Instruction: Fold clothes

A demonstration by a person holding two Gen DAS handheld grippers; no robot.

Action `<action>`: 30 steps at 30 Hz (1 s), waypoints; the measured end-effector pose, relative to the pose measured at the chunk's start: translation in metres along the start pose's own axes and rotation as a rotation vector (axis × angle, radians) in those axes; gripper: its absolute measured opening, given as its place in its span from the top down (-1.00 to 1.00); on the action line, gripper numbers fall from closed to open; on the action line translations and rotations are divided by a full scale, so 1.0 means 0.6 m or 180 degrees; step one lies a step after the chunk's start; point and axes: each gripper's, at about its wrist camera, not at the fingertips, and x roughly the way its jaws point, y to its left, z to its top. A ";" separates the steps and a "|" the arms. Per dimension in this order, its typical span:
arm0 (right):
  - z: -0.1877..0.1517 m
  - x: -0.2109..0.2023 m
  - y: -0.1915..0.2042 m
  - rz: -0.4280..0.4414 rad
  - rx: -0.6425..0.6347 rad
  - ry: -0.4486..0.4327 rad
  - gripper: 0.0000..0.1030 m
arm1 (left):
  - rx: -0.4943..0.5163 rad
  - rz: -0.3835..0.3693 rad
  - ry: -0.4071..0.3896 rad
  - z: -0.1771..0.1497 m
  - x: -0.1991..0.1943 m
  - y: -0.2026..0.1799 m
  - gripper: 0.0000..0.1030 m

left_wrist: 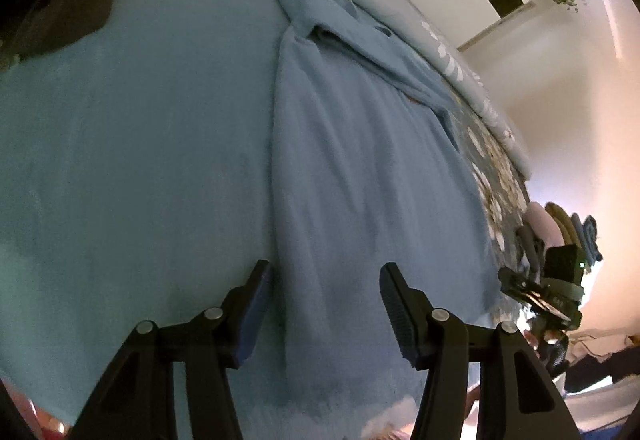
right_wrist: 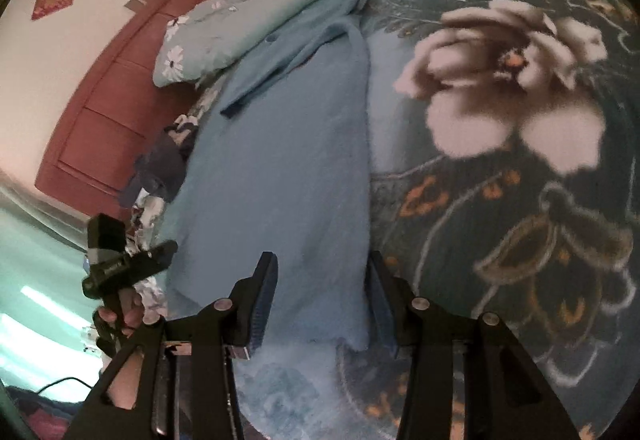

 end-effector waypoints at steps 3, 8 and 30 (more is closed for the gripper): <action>-0.010 -0.002 -0.011 -0.0017 0.0159 -0.0055 0.88 | -0.0035 -0.0061 -0.0007 -0.006 -0.002 0.000 -0.15; -0.026 -0.014 -0.016 -0.0188 0.0214 -0.0112 0.91 | -0.0115 -0.0111 -0.0046 -0.024 -0.020 0.006 -0.15; -0.027 -0.004 -0.032 0.0197 0.0248 -0.0065 0.67 | -0.0152 0.0042 -0.0207 -0.041 -0.015 0.004 0.35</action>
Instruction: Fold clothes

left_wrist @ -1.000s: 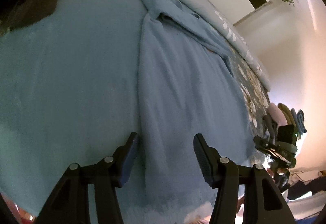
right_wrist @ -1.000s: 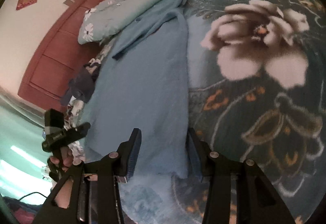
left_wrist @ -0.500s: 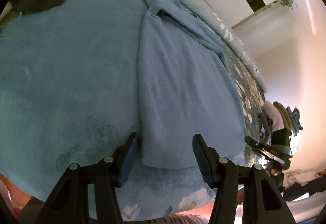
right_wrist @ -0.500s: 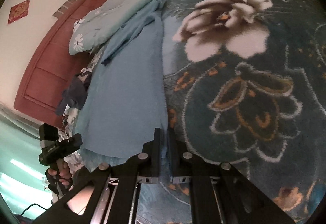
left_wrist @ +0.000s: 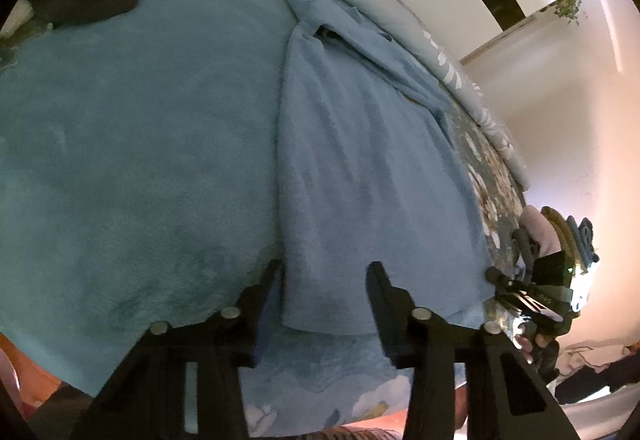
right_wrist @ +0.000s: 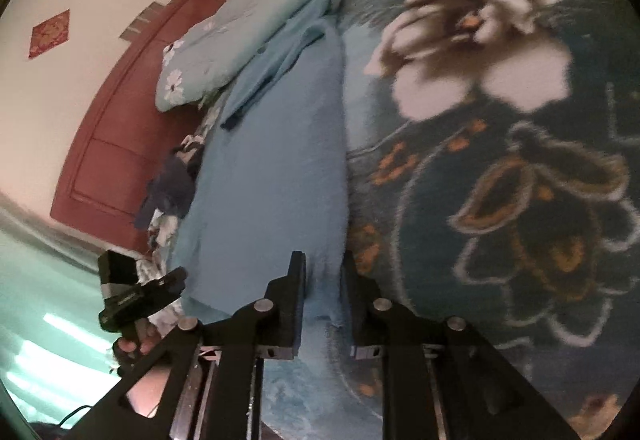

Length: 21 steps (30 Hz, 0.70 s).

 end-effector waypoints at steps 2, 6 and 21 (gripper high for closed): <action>-0.001 0.002 0.005 0.0007 -0.0043 0.0023 0.67 | -0.0067 -0.0015 0.0021 -0.002 0.000 0.011 0.71; -0.001 -0.011 0.004 -0.0020 -0.0059 -0.0026 0.89 | -0.0163 -0.0160 0.0017 -0.010 -0.001 0.028 0.89; 0.164 -0.023 0.039 0.0785 0.0123 -0.0496 0.90 | -0.0486 -0.0918 -0.0279 0.201 -0.024 0.014 0.90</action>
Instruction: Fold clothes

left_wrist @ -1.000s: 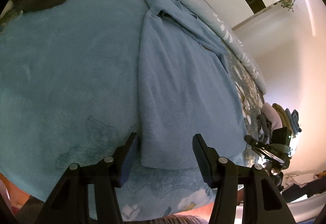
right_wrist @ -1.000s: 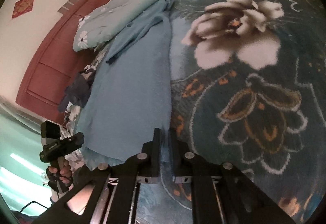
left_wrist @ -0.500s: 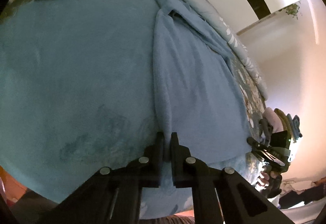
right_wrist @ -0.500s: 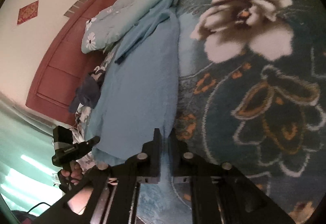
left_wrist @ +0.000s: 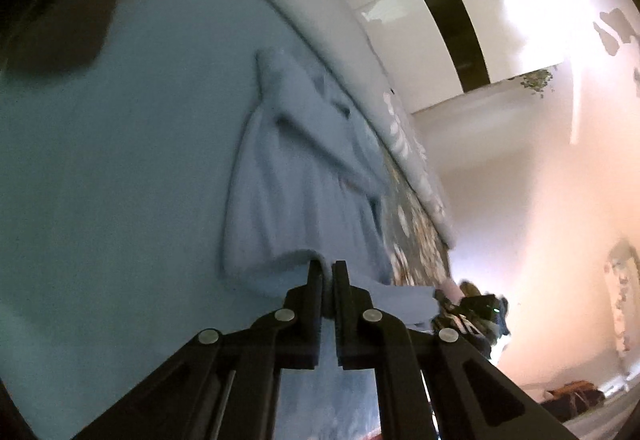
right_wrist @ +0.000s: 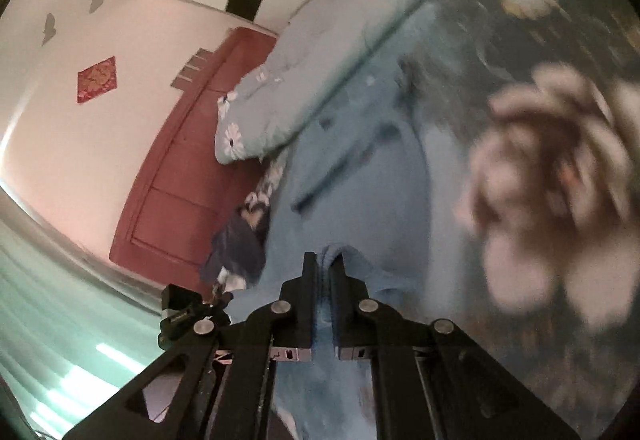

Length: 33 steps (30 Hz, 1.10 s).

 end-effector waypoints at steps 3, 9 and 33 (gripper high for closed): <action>0.063 0.026 0.013 -0.0030 0.0001 -0.0095 0.90 | -0.0017 -0.0002 -0.0037 0.073 0.027 -0.014 0.90; 0.201 0.102 0.021 -0.0279 0.0018 -0.0197 0.90 | -0.0066 0.0188 -0.0065 0.218 0.109 -0.020 0.90; 0.376 0.293 -0.079 -0.1311 0.0198 0.0152 0.87 | -0.0529 0.0402 0.0063 0.368 0.278 0.065 0.29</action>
